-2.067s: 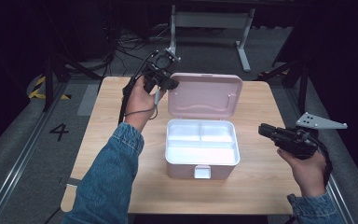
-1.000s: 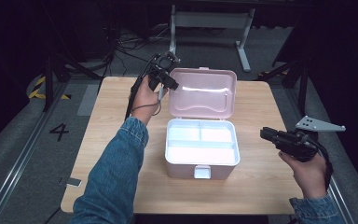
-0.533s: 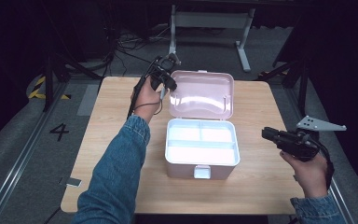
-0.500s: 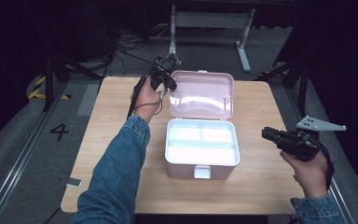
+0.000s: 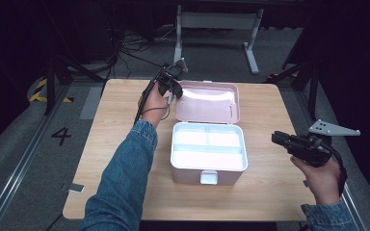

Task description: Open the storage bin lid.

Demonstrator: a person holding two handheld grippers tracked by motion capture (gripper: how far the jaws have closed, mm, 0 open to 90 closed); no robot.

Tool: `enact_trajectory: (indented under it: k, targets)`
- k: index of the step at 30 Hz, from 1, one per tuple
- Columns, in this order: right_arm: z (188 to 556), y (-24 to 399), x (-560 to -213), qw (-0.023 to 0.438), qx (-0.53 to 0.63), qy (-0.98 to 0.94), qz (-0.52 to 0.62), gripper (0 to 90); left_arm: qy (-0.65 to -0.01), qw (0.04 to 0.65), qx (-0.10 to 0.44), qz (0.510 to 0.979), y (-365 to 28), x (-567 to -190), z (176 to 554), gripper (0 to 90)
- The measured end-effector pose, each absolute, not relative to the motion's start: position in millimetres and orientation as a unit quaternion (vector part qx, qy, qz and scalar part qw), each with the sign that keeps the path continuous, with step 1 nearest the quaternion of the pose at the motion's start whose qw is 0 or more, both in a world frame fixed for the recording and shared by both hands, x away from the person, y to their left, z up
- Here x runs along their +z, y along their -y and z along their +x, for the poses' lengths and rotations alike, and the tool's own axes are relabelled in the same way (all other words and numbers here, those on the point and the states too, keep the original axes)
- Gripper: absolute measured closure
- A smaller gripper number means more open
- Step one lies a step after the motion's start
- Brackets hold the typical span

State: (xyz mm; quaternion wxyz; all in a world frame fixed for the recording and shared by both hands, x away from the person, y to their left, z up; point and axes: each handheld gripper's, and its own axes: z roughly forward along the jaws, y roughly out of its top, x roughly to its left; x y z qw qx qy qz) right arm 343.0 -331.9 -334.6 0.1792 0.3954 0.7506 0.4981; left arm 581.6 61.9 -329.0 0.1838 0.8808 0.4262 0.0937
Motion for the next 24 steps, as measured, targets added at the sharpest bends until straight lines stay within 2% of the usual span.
enact_trajectory:
  k: [16, 23, 24]
  targets:
    - [343.3, 329.4, -334.5, 0.177, 0.498, -0.753, 0.392, 77.5, -0.436, 0.16, 0.059, 0.884, -61.4, -353.4, 592.0, 70.3]
    - [342.9, 329.7, -334.5, 0.175, 0.498, -0.753, 0.393, 77.4, -0.443, 0.159, 0.041, 0.881, -63.8, -359.6, 593.3, 68.5]
    - [342.7, 329.8, -334.3, 0.177, 0.498, -0.753, 0.392, 77.4, -0.445, 0.159, 0.046, 0.88, -63.9, -358.0, 592.6, 65.3]
